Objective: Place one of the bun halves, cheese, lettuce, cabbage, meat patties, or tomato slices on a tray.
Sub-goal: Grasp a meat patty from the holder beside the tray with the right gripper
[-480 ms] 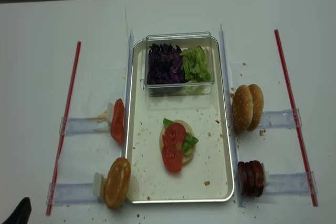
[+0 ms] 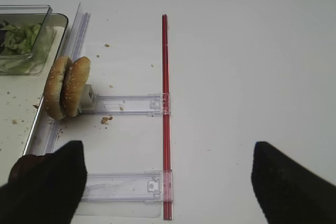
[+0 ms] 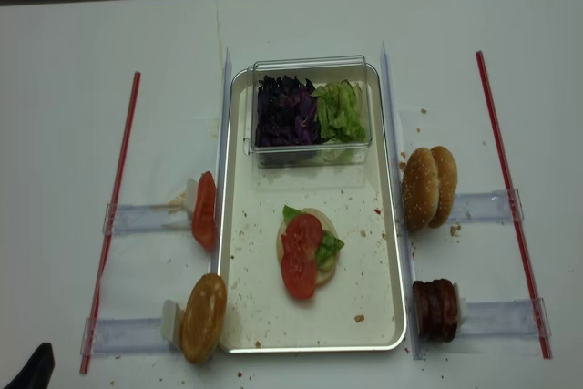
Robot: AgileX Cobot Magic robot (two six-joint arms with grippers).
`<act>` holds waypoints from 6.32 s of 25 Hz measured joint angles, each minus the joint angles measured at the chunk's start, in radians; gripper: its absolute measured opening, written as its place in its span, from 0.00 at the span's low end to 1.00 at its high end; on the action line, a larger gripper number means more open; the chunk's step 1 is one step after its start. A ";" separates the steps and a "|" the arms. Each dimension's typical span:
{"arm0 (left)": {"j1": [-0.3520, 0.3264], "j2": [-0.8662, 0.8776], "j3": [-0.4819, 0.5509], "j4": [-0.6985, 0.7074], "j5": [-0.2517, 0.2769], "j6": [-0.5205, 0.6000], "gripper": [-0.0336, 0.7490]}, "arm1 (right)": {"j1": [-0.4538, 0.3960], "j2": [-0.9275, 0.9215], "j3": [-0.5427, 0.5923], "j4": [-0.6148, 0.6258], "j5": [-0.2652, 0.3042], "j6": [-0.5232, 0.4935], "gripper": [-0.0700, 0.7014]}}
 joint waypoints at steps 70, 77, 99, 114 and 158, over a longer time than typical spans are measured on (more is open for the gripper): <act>0.000 0.000 0.000 0.000 0.000 0.000 0.83 | 0.000 1.001 -0.012 0.057 -0.114 0.043 0.79; 0.000 0.000 0.000 0.000 0.000 0.000 0.83 | 0.000 1.006 -0.012 0.114 -0.110 0.005 0.79; 0.000 0.000 0.000 0.000 0.000 0.000 0.83 | 0.241 1.012 -0.093 0.189 -0.080 0.072 0.72; 0.000 0.000 0.000 0.000 0.000 0.000 0.83 | 0.575 1.312 -0.233 0.177 -0.116 0.262 0.72; 0.000 0.000 0.002 0.000 0.000 0.000 0.83 | 0.681 1.565 -0.331 0.200 -0.146 0.393 0.63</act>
